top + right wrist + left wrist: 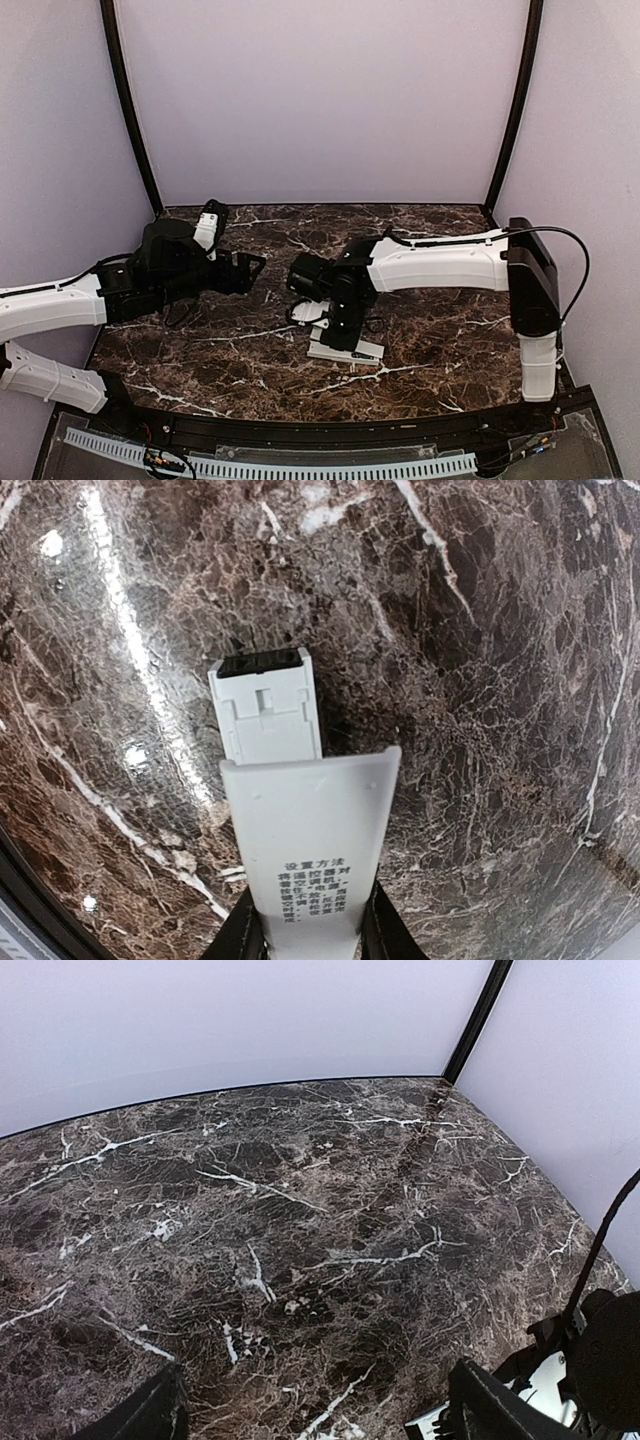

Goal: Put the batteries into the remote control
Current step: Place the battery cover on the remote control without the battery cover.

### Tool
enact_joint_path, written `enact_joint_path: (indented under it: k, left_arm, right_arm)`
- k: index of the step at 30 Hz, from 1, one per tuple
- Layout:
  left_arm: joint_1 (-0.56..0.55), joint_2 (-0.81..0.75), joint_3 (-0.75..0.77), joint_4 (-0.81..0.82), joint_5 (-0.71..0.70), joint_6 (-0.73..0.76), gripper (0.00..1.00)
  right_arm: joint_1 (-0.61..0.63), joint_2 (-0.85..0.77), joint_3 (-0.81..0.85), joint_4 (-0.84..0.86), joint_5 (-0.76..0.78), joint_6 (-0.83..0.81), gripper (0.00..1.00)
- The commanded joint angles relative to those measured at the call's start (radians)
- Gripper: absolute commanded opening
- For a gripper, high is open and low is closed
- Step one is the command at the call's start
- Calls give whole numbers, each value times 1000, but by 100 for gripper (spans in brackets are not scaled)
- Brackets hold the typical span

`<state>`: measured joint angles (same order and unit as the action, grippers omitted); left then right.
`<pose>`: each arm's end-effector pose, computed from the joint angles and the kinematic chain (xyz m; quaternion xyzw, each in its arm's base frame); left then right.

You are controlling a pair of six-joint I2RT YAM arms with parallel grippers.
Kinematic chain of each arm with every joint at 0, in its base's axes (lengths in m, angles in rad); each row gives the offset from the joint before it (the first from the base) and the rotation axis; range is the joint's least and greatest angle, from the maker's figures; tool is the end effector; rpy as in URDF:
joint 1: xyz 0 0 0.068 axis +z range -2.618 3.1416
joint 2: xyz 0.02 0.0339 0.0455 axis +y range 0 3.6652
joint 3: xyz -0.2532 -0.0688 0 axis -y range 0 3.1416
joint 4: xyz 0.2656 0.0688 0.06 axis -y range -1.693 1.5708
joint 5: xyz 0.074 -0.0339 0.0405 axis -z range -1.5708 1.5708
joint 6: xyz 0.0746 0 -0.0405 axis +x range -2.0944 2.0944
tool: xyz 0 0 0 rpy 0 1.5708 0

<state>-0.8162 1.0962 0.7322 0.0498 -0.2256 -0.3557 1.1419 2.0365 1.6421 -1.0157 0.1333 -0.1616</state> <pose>0.2268 -0.2169 0.2549 0.1191 0.7978 -0.2471 0.5370 0.1860 0.3830 0.1470 -0.5990 0.7939 -0.0209 0.1019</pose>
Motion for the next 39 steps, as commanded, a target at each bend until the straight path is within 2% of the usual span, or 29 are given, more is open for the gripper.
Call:
enact_joint_path:
  k: [1,13,39]
  left_arm:
    - [5,-4,-11,-7,-1,15,89]
    - [6,4,-6,-7,2,24,89]
    - [8,8,3,-7,12,32,89]
  right_arm:
    - [11,44,51,-53,41,-30,11]
    - [32,110,117,-99,12,-51,15]
    - [32,182,158,-145,54,-97,24]
